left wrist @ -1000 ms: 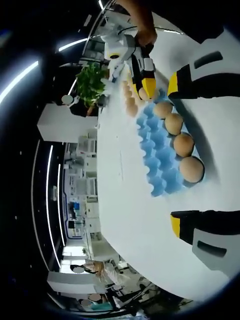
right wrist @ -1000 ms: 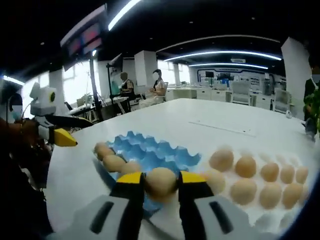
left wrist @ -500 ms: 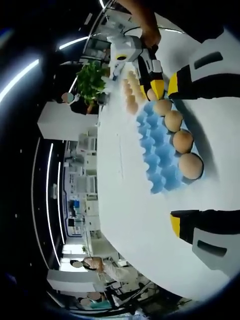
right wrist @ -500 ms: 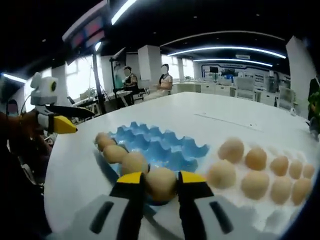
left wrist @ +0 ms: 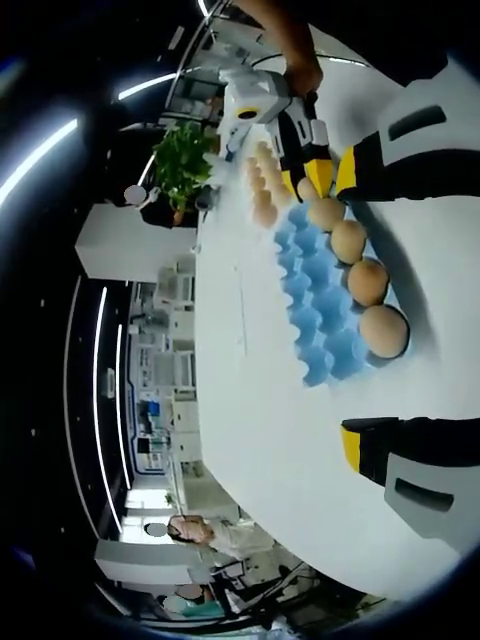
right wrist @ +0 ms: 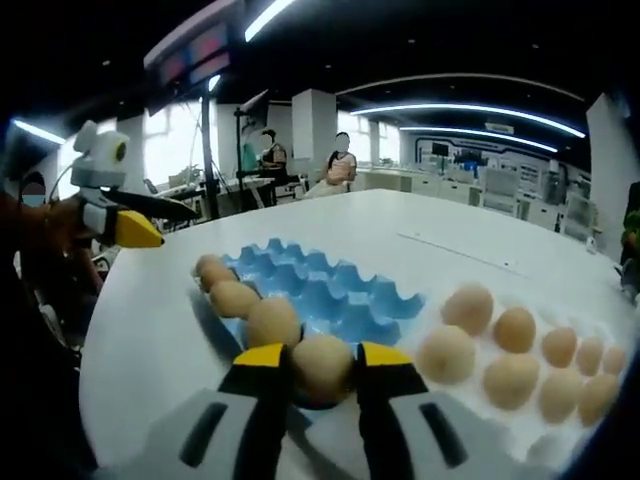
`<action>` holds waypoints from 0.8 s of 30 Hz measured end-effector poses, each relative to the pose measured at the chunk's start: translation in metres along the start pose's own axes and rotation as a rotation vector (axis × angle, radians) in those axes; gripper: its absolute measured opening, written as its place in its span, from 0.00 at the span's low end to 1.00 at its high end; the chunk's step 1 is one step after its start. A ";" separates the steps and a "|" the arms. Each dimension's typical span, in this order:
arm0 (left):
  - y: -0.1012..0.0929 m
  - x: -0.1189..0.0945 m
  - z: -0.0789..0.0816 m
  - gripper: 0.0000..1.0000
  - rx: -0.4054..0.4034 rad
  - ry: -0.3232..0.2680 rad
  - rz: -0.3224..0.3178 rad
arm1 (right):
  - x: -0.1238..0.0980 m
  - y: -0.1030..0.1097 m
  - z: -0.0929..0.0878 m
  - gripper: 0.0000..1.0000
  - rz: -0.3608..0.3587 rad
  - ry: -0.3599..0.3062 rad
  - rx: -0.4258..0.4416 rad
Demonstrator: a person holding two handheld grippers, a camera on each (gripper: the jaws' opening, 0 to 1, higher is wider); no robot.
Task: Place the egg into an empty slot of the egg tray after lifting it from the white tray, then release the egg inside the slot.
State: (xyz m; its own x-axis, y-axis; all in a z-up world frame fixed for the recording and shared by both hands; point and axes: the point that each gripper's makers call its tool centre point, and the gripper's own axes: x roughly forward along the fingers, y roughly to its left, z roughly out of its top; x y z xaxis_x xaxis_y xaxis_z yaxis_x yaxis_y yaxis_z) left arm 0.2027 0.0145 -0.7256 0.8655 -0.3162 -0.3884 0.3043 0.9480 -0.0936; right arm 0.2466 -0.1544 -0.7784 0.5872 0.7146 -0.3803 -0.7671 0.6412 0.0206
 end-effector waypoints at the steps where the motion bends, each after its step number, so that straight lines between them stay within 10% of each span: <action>1: 0.000 0.000 0.000 0.91 0.003 0.001 0.001 | 0.000 0.000 0.000 0.26 0.001 0.000 -0.003; 24: 0.002 0.001 0.002 0.90 0.007 -0.001 0.001 | -0.013 -0.007 0.008 0.29 -0.015 -0.015 0.000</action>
State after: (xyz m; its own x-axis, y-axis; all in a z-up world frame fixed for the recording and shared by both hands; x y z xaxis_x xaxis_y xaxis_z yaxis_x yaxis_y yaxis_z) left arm 0.2051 0.0157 -0.7246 0.8660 -0.3156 -0.3880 0.3066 0.9479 -0.0867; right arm 0.2466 -0.1658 -0.7664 0.6025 0.7089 -0.3666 -0.7581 0.6520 0.0148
